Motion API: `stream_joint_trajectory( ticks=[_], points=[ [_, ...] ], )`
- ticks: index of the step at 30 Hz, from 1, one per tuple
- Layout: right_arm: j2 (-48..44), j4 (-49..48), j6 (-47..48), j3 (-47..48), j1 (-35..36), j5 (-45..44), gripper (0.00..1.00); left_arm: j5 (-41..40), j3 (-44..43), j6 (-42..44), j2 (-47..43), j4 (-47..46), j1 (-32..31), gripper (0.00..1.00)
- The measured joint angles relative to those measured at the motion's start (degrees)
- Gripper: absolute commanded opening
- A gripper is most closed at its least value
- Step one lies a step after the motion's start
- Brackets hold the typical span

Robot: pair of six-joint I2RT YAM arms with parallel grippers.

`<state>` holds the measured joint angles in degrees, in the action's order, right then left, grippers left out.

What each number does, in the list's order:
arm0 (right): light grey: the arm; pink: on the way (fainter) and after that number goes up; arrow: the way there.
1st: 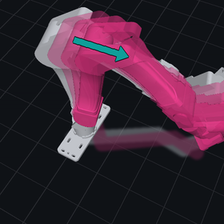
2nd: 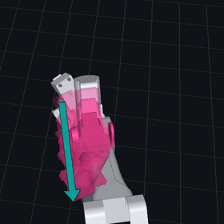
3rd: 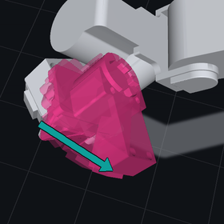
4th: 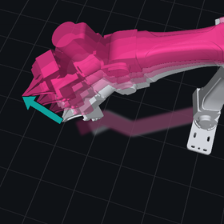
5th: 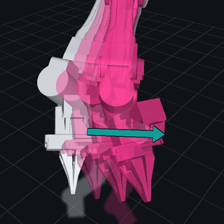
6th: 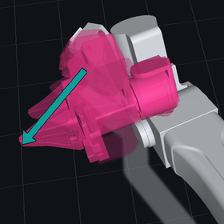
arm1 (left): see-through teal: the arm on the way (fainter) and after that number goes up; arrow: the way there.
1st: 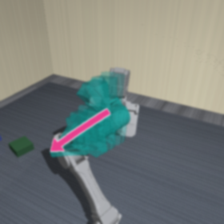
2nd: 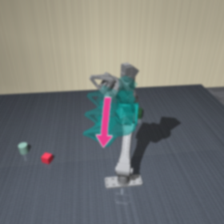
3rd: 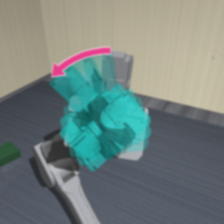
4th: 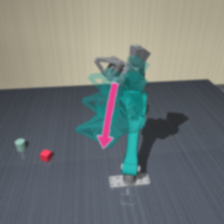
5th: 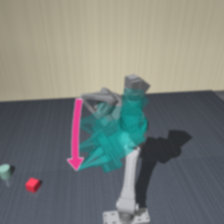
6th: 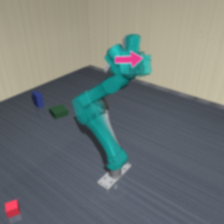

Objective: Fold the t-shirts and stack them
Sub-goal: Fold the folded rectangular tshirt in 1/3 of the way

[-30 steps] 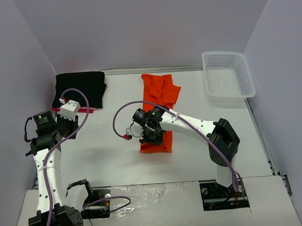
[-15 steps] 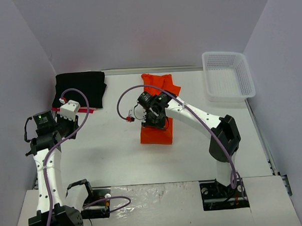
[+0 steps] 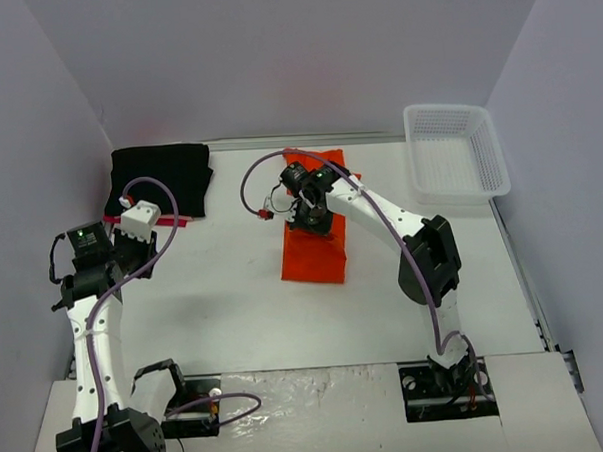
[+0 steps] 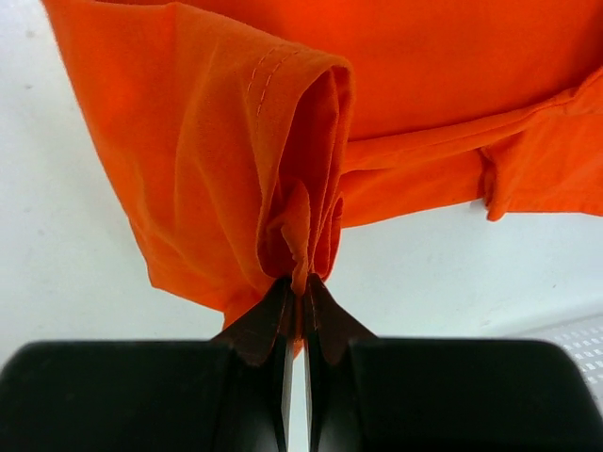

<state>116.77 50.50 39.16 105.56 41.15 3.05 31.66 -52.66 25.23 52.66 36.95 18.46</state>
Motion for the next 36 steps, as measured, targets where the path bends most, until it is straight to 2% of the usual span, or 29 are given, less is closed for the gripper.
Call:
stream_joint_trajectory(
  ticks=[20, 29, 31, 32, 36],
  points=[
    [14.27, 0.33, 4.24, 17.27, -6.91, -0.74, 0.0, 0.0, 0.0, 0.15, 2.47, -0.02, 0.0, 0.17],
    [19.78, 0.2, 5.53, 21.64, -8.92, -0.72, 0.0, -0.02, 0.0, 0.22, 3.19, -0.04, 0.0, 0.17],
    [20.74, 0.26, 5.81, 22.27, -9.01, -0.74, 0.19, -0.02, 0.0, 0.22, 3.39, -0.04, 0.0, 0.17],
    [21.09, 0.15, 5.81, 22.49, -9.22, -0.72, 0.25, -0.02, 0.0, 0.22, 3.45, -0.02, 0.0, 0.17],
    [22.21, -0.24, 6.08, 23.12, -9.31, -0.76, 0.4, -0.02, 0.0, 0.24, 3.5, -0.02, 0.0, 0.17]
  ],
)
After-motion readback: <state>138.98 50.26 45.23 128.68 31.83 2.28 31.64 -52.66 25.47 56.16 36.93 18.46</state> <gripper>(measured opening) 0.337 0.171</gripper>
